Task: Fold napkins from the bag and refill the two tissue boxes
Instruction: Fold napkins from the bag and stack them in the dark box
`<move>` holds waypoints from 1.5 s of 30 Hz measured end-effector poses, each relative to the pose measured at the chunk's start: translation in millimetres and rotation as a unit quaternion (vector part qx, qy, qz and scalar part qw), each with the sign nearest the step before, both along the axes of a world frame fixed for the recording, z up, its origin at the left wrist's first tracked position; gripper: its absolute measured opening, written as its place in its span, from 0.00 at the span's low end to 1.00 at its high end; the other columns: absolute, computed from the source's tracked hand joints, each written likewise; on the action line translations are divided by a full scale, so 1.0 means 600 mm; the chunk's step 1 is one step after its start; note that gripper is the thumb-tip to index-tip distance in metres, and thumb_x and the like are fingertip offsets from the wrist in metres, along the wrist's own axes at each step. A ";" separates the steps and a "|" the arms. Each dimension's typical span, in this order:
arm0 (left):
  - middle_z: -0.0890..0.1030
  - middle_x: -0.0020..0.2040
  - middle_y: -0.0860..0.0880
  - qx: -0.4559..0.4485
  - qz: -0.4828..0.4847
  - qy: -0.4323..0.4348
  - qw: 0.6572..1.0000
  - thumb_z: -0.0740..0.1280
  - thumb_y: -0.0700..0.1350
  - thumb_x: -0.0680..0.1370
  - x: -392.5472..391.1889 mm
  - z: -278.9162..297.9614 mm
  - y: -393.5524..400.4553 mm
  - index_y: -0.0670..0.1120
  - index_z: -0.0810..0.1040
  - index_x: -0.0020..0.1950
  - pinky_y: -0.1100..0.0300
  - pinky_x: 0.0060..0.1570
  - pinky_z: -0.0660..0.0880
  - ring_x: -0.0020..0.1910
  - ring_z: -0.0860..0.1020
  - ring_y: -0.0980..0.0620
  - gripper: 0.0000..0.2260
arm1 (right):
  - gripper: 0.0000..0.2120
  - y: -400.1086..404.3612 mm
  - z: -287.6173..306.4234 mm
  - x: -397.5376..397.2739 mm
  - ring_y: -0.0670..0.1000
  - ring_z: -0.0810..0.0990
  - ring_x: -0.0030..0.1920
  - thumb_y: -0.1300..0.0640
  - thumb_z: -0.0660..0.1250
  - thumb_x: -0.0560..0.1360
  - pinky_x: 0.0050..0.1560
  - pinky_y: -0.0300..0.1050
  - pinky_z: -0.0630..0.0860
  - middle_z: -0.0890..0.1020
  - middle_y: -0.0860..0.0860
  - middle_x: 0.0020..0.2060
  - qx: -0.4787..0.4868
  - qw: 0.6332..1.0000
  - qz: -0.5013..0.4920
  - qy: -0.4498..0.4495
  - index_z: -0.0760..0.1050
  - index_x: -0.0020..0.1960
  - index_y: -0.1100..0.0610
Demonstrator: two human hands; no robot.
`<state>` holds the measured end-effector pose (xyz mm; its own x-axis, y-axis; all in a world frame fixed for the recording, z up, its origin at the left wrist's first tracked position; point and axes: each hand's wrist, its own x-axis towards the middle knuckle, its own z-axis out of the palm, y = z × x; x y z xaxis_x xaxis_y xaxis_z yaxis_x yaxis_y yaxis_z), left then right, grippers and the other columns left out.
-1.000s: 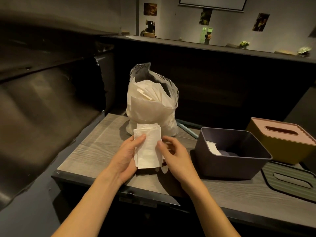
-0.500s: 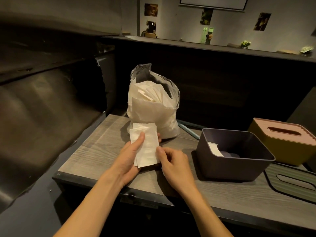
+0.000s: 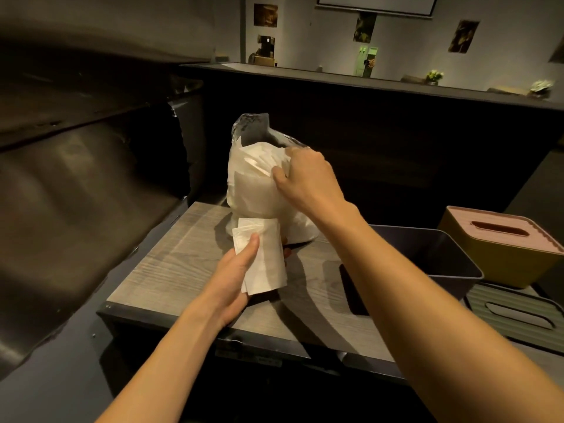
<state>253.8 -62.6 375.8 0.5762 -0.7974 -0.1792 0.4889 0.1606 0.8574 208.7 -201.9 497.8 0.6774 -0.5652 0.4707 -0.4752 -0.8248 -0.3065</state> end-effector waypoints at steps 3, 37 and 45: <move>0.85 0.60 0.41 0.002 0.001 0.006 1.000 0.66 0.53 0.82 0.002 -0.002 0.000 0.46 0.77 0.69 0.39 0.66 0.76 0.61 0.83 0.42 0.18 | 0.16 -0.011 -0.012 0.012 0.54 0.77 0.40 0.46 0.64 0.82 0.39 0.47 0.68 0.78 0.51 0.38 0.038 0.997 -0.027 0.055 0.74 0.42 0.57; 0.83 0.62 0.37 -0.012 -0.009 0.047 0.999 0.71 0.47 0.75 0.004 -0.012 0.003 0.42 0.79 0.69 0.42 0.64 0.77 0.59 0.82 0.39 0.23 | 0.15 0.046 -0.153 -0.132 0.54 0.82 0.65 0.56 0.65 0.84 0.68 0.58 0.77 0.84 0.53 0.63 0.598 0.727 0.235 -0.241 0.77 0.70 0.56; 0.82 0.66 0.39 -0.043 -0.043 0.051 0.997 0.55 0.61 0.85 0.004 0.004 0.006 0.43 0.77 0.72 0.42 0.67 0.73 0.66 0.80 0.40 0.27 | 0.16 0.050 -0.220 -0.133 0.39 0.81 0.59 0.50 0.68 0.82 0.61 0.47 0.81 0.84 0.39 0.58 0.362 0.906 0.089 -0.201 0.80 0.69 0.47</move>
<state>256.5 -59.3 378.4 0.4868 -0.8583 -0.1625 0.5876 0.1841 0.7880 129.0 -171.6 365.6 0.6448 -0.7223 0.2500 -0.0841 -0.3921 -0.9161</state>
